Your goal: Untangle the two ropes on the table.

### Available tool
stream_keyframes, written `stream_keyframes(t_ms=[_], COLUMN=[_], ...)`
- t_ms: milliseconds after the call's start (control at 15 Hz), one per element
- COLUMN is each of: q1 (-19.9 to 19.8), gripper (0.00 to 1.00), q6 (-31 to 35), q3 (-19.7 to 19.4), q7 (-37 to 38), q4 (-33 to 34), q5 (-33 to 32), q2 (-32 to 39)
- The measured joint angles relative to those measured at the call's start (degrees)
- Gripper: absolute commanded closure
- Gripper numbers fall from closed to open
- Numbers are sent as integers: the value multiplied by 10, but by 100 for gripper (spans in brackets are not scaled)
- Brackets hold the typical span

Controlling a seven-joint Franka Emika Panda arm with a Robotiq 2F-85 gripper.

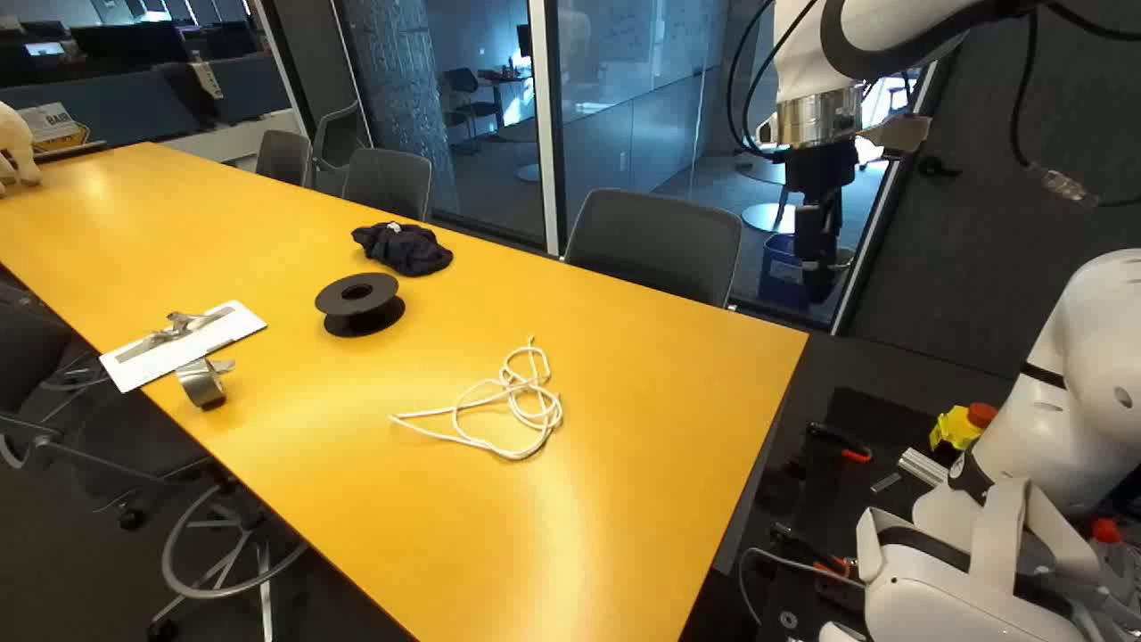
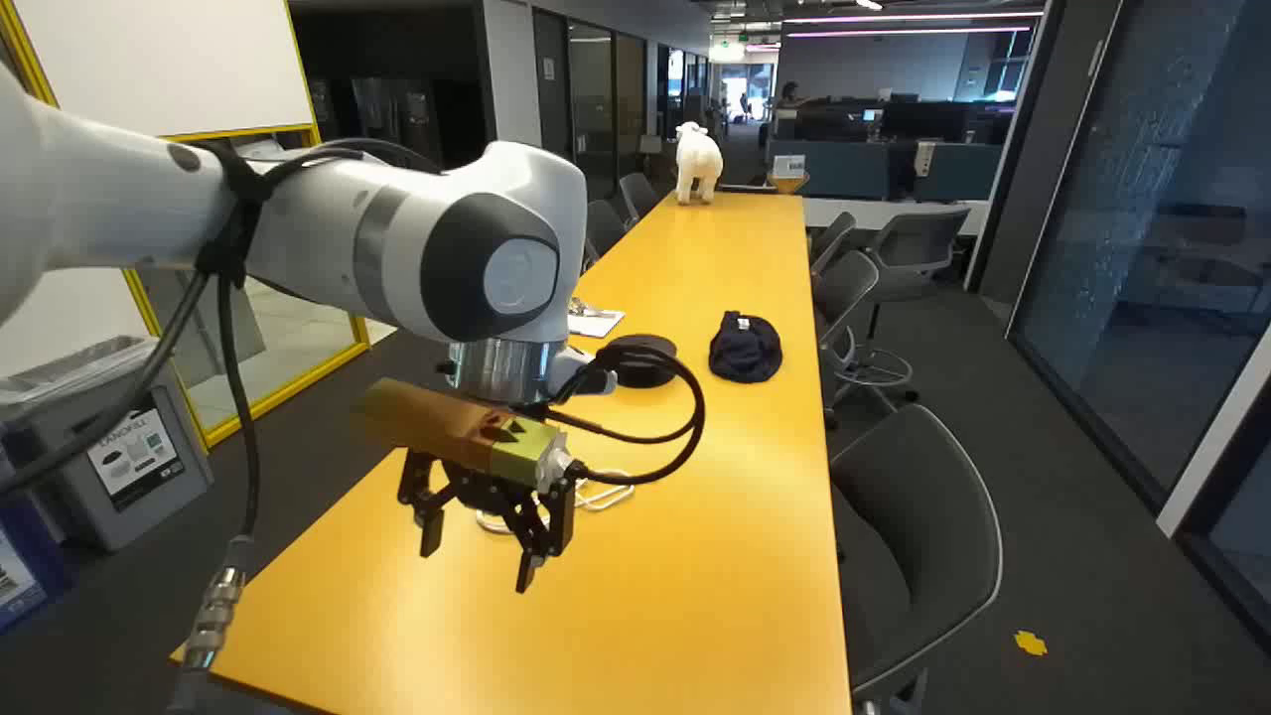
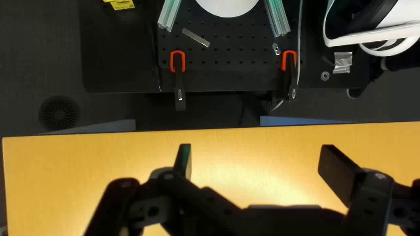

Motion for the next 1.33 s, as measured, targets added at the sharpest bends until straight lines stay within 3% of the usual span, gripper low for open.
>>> stream_keyframes(t_ms=[667,1000,1333], q1=[0,2,19], gripper=[0,0,0], q6=[20,222,430], q3=[2,15,27], q7=[0,2,0], q4=[4,4,48], q5=[0,0,6], q2=[8,84,245])
